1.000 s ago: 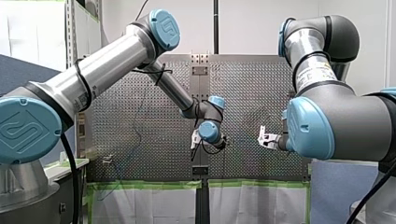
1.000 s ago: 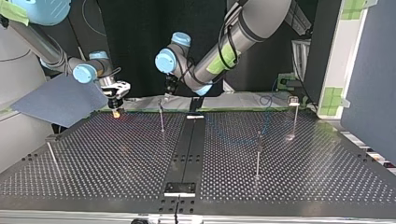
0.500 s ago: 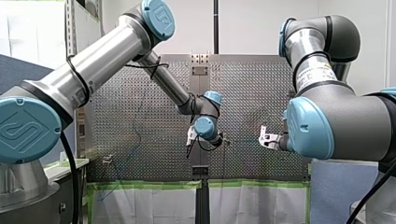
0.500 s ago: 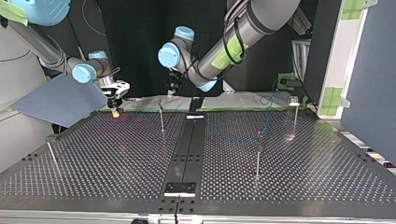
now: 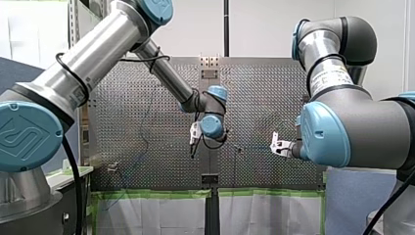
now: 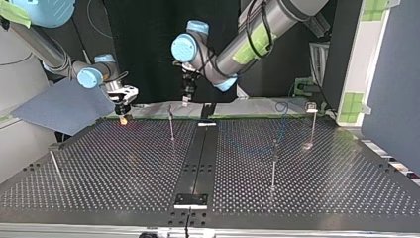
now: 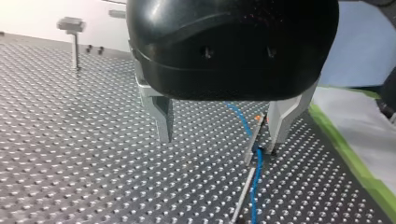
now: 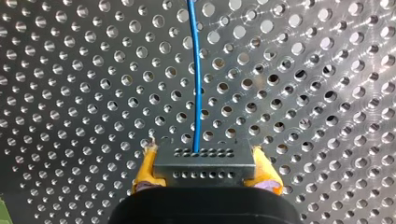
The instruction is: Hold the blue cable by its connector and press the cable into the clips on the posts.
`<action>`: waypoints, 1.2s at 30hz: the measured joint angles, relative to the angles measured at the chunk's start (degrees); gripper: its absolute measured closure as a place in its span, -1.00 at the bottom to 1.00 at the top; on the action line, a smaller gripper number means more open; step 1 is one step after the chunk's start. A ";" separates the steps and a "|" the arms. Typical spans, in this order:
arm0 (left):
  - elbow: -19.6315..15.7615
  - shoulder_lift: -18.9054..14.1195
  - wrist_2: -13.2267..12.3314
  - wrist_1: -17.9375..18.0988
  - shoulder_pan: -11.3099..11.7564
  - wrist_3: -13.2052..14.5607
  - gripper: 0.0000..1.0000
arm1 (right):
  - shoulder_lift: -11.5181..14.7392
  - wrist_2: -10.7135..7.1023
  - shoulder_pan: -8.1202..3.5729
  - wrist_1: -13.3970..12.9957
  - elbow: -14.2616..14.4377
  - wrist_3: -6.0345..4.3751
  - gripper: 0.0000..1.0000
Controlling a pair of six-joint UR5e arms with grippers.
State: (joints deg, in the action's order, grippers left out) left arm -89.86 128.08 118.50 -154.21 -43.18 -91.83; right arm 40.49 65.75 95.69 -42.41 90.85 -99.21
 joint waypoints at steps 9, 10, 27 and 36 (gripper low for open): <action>-4.11 -4.10 -0.40 0.64 -0.32 -1.16 -1.00 | -0.02 -0.03 0.05 -0.05 -0.01 -0.03 1.00; -4.50 -4.49 -0.54 0.72 -0.34 -1.33 -1.00 | -0.02 -0.04 0.05 -0.05 -0.01 -0.03 1.00; -12.80 -12.79 -3.41 3.75 -0.01 -2.50 -1.00 | -0.11 -0.07 0.23 -0.07 -0.01 -0.05 1.00; -17.88 -17.88 -3.25 7.29 0.30 -1.52 -1.00 | -0.11 -0.09 0.24 -0.14 0.00 -0.09 1.00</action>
State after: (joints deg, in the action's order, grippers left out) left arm -107.74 110.20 115.25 -146.92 -42.88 -93.35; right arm 40.38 65.66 95.94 -42.54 90.85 -99.30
